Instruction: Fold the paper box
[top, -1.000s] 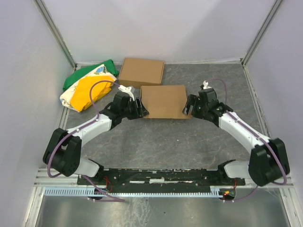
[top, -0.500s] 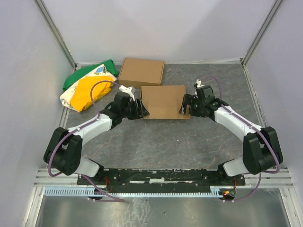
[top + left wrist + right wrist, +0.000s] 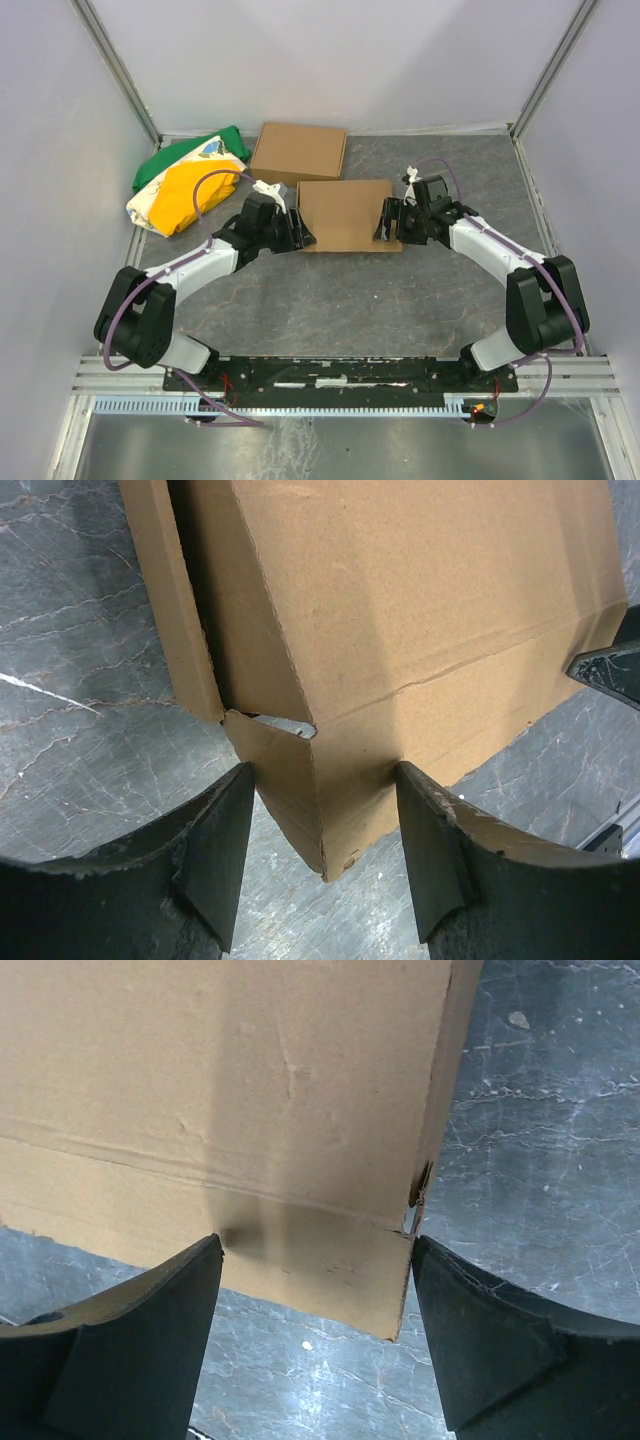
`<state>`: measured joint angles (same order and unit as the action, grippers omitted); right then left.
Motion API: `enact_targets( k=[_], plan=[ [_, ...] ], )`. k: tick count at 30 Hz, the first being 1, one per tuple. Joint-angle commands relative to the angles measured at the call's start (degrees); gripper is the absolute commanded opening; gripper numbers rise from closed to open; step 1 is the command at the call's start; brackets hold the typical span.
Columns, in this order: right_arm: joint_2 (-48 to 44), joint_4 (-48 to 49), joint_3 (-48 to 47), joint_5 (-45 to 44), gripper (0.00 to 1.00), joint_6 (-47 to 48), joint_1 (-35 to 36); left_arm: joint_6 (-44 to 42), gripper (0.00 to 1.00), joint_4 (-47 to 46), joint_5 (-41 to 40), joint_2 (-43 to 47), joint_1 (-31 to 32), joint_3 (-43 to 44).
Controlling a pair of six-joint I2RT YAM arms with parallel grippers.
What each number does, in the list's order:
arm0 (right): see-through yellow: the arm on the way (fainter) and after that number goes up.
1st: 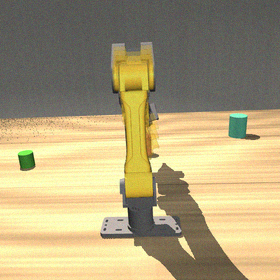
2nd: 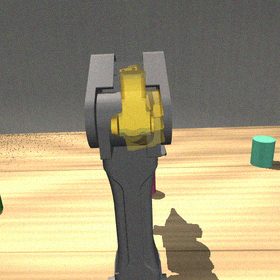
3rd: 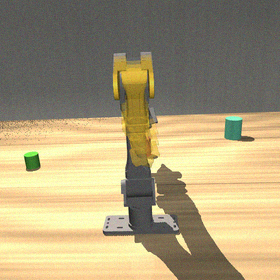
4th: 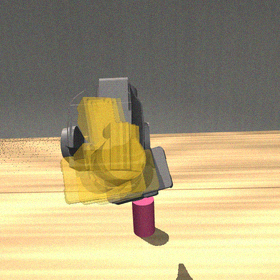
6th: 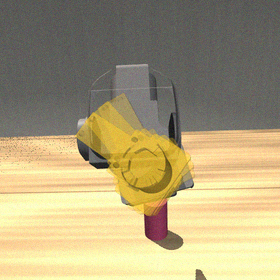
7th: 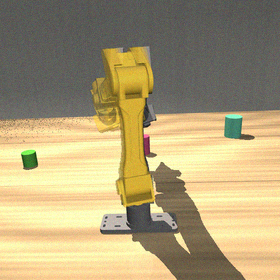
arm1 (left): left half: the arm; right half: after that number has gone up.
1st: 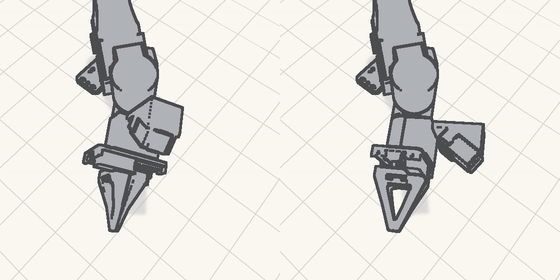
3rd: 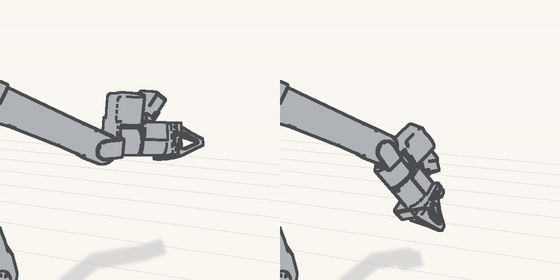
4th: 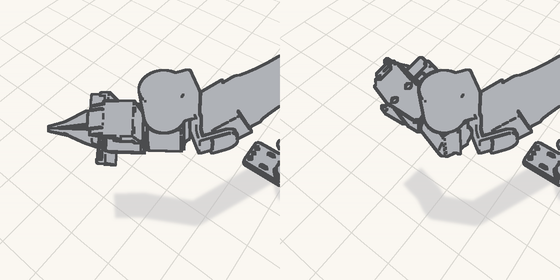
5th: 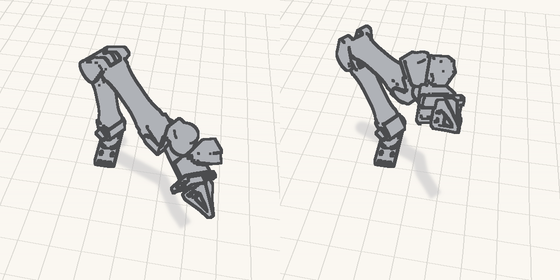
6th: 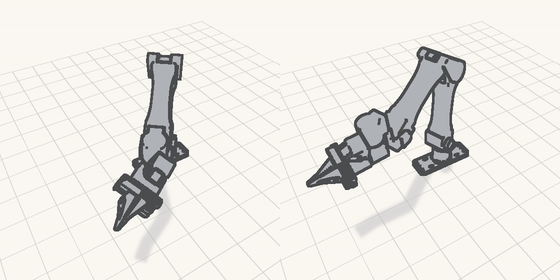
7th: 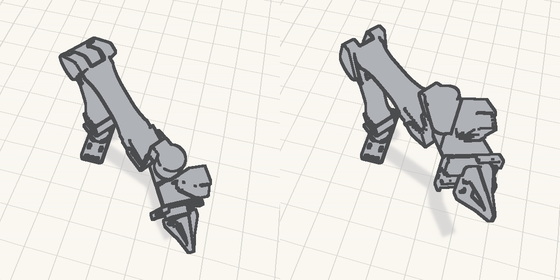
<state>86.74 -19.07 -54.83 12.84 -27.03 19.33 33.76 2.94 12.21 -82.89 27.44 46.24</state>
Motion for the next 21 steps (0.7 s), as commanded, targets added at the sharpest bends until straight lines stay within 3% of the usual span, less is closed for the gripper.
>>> enact_targets(
  k=[1, 21],
  plan=[
    [-0.7, -0.8, -3.6, 4.3, 0.83, 1.3, -0.2, -2.8, 0.64, 0.9, 0.8, -1.3, 0.1, 1.8],
    [2.1, -14.0, -9.2, 3.3, 0.71, 3.3, -0.2, -3.9, 0.63, 6.1, 2.2, -3.5, 0.0, 5.3]
  ],
)
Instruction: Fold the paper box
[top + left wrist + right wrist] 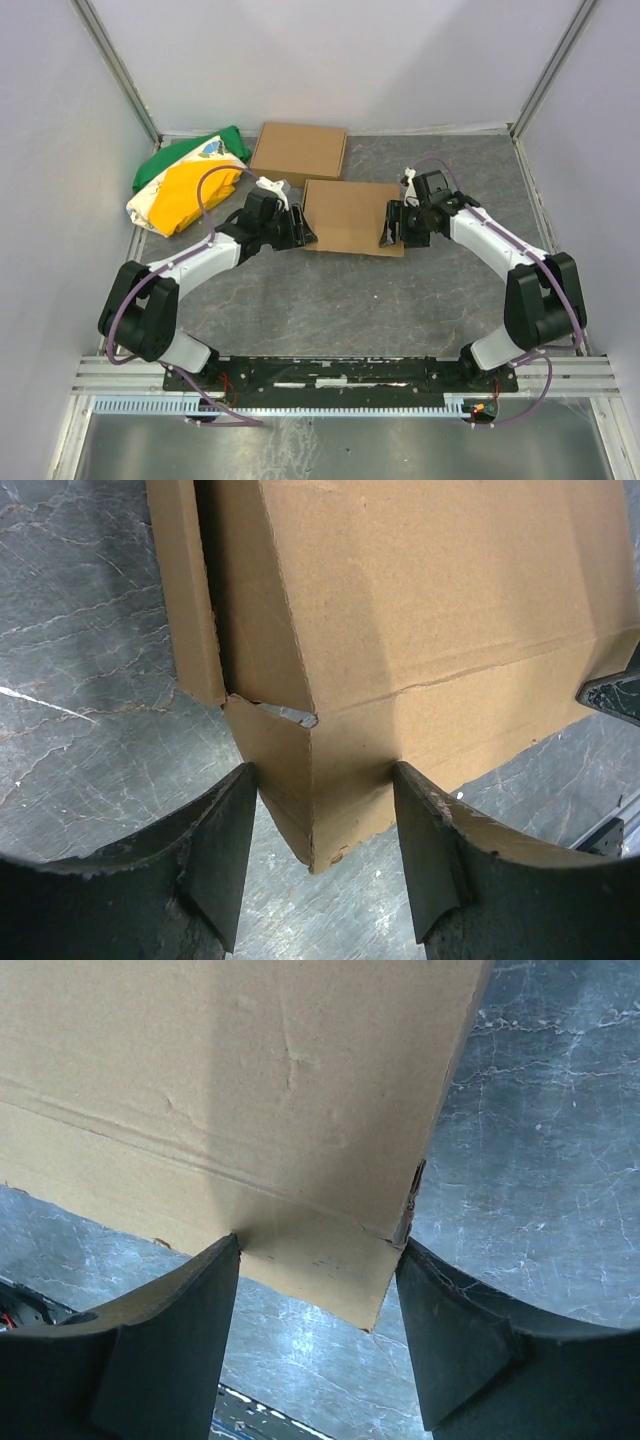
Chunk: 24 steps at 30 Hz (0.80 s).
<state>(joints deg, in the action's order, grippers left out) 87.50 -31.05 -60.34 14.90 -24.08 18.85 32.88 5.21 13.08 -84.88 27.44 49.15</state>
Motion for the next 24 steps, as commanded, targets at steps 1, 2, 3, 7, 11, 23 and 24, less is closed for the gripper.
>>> enact_targets(
  k=[1, 2, 3, 7, 11, 23, 24],
  plan=[
    [1.5, -2.7, -4.0, 1.4, 0.70, 0.3, 0.3, -3.2, 0.63, 4.5, 1.4, -1.6, 0.1, 2.8],
    [1.7, -3.3, -4.4, 1.5, 0.69, 0.4, 0.4, -3.5, 0.63, 5.3, 1.5, -1.7, 0.1, 3.3],
    [1.9, -3.8, -4.9, 1.4, 0.68, 0.5, 0.3, -3.7, 0.62, 5.9, 1.6, -1.7, 0.0, 3.6],
    [2.9, -5.9, -6.5, 1.3, 0.66, 1.0, 0.4, -4.6, 0.61, 9.0, 2.1, -2.0, 0.1, 5.5],
    [4.0, -6.8, -7.7, 2.4, 0.62, 1.1, 0.3, -5.1, 0.60, 10.3, 3.0, -2.3, 0.1, 6.1],
    [5.0, -7.0, -7.1, 2.1, 0.65, 1.7, 0.4, -6.1, 0.61, 11.8, 5.2, -3.8, 0.0, 6.0],
    [4.4, -7.0, -6.9, 1.6, 0.69, 1.6, 0.3, -6.2, 0.63, 12.0, 5.1, -3.6, 0.1, 6.1]
  ],
)
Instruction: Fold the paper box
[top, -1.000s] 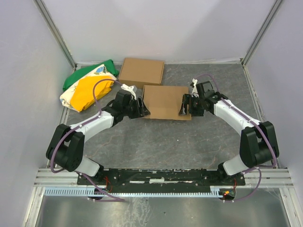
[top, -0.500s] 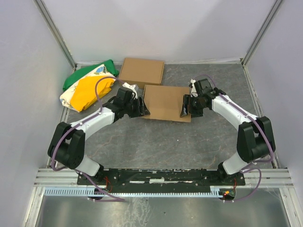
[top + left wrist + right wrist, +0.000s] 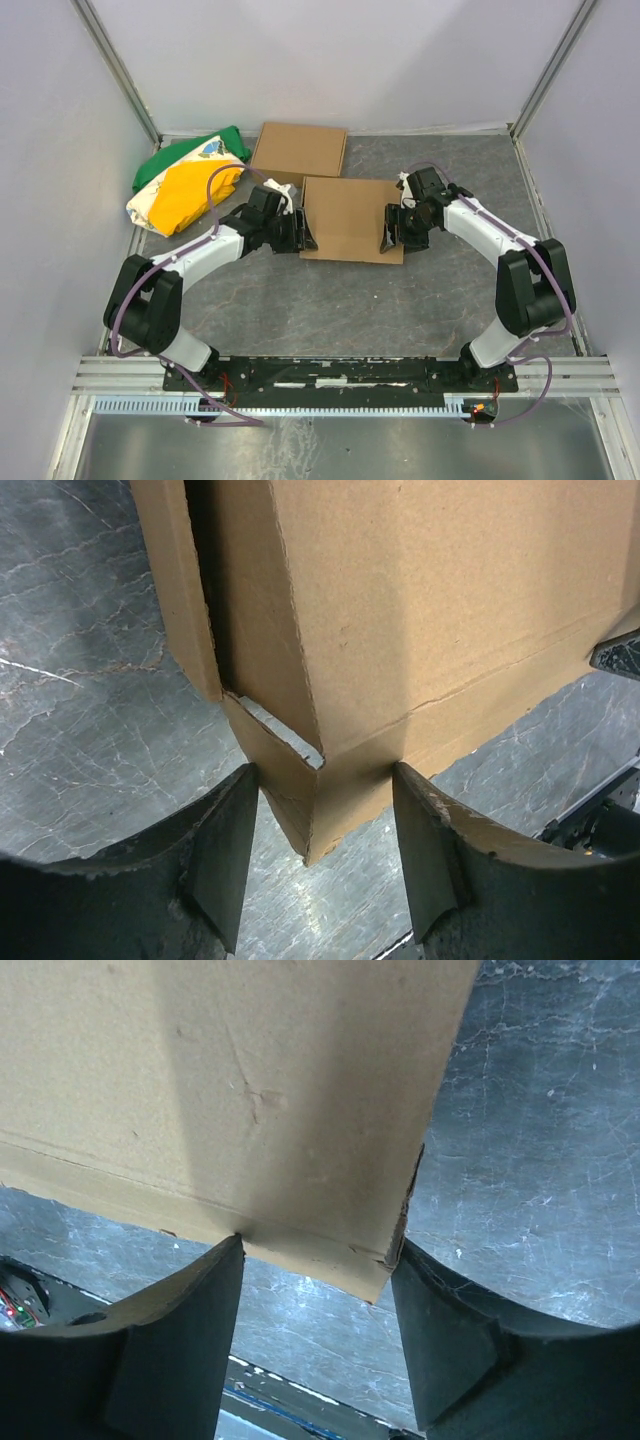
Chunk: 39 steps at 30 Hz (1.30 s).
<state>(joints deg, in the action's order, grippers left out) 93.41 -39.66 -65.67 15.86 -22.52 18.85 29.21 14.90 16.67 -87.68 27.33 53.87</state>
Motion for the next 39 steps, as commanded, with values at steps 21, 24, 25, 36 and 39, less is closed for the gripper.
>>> enact_targets(
  k=[21, 24, 25, 36, 39],
  plan=[
    [-7.5, 14.9, -4.5, -2.0, 0.68, -2.5, -0.6, -6.2, 0.81, 6.1, -13.5, 7.3, -4.9, 13.2],
    [-3.6, 16.9, -7.3, -0.4, 0.52, -4.2, -0.8, -5.5, 0.79, -0.3, -10.2, 5.9, -5.1, 14.7],
    [-2.2, 17.6, -8.2, 0.1, 0.48, -4.5, -0.8, -5.1, 0.78, -3.2, -8.3, 4.8, -5.2, 14.8],
    [9.7, 11.7, -15.1, 0.1, 0.42, -4.1, -1.0, -8.6, 0.69, 12.7, 2.1, -18.9, -5.1, 30.1],
    [10.8, 11.0, -15.3, -0.2, 0.43, -3.7, -1.0, -8.5, 0.69, 13.1, 2.0, -20.4, -5.1, 29.1]
  ],
)
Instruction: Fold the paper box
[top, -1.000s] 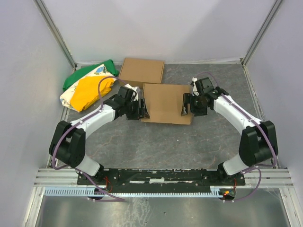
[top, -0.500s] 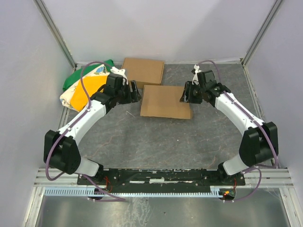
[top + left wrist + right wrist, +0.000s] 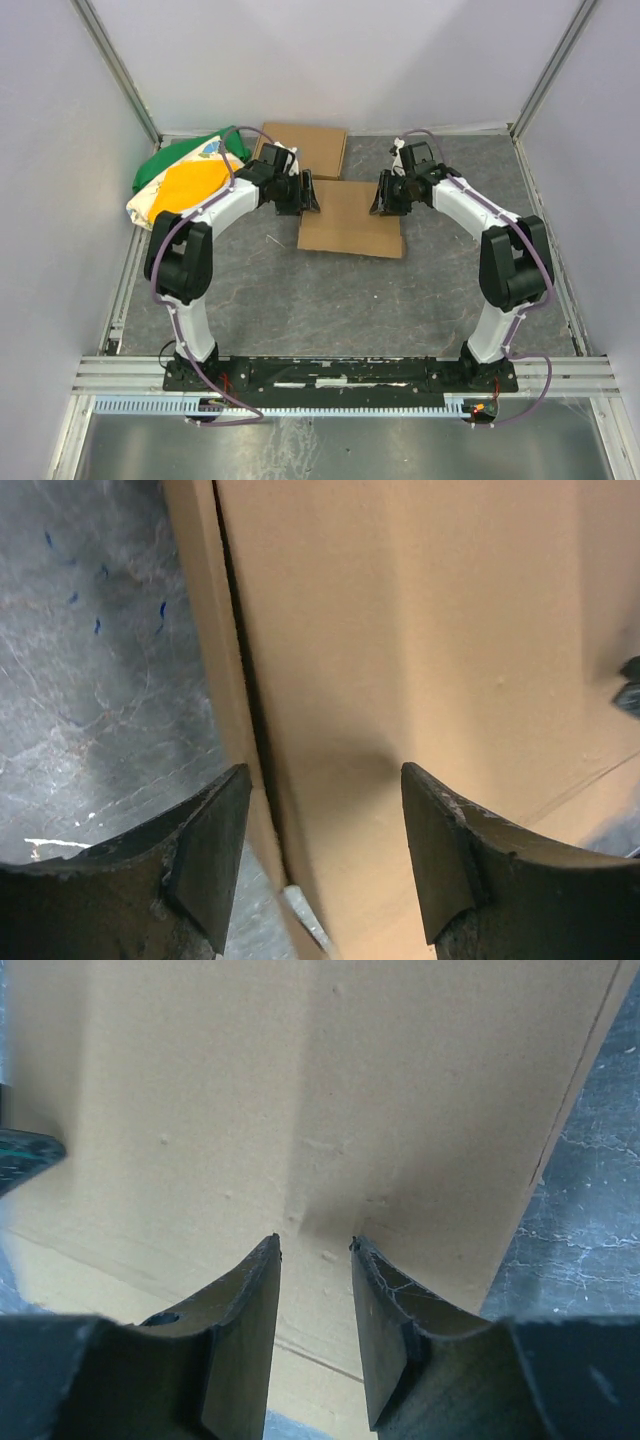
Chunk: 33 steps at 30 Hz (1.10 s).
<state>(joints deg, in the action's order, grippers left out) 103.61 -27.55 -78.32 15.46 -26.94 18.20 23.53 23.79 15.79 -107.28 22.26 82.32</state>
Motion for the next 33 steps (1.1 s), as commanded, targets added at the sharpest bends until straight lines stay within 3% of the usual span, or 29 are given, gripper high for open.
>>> enact_targets(
  k=[1, 12, 17, 21, 24, 27, 33],
  plan=[
    [1.3, -1.8, -3.1, 0.2, 0.44, 0.9, -0.3, -3.0, 0.68, 4.7, 2.8, -1.3, 0.0, 0.6],
    [1.2, -0.5, -1.8, 1.5, 0.47, 0.5, -0.4, -3.3, 0.72, 5.5, 0.0, 0.5, 0.0, -1.0],
    [-6.9, 0.6, 2.8, -1.1, 0.62, 0.6, -0.4, -3.1, 0.76, 3.6, -1.6, 6.5, 0.0, -6.7],
    [-15.3, 2.9, 11.4, -4.5, 0.73, 0.8, -0.5, 2.7, 0.77, -5.6, -3.5, 15.4, -0.2, -18.7],
    [-21.3, 9.8, 19.8, -8.1, 0.79, -0.8, -0.6, 10.0, 0.78, -21.3, -6.3, 24.6, -0.2, -29.0],
    [-18.6, 12.1, 20.2, -7.1, 0.84, -1.4, -1.5, 14.8, 0.77, -39.7, -9.2, 27.9, -0.2, -38.8],
    [-11.4, 12.9, 17.5, -4.3, 0.83, -2.3, -2.5, 13.3, 0.76, -40.8, -8.4, 23.0, -0.2, -36.1]
  ],
)
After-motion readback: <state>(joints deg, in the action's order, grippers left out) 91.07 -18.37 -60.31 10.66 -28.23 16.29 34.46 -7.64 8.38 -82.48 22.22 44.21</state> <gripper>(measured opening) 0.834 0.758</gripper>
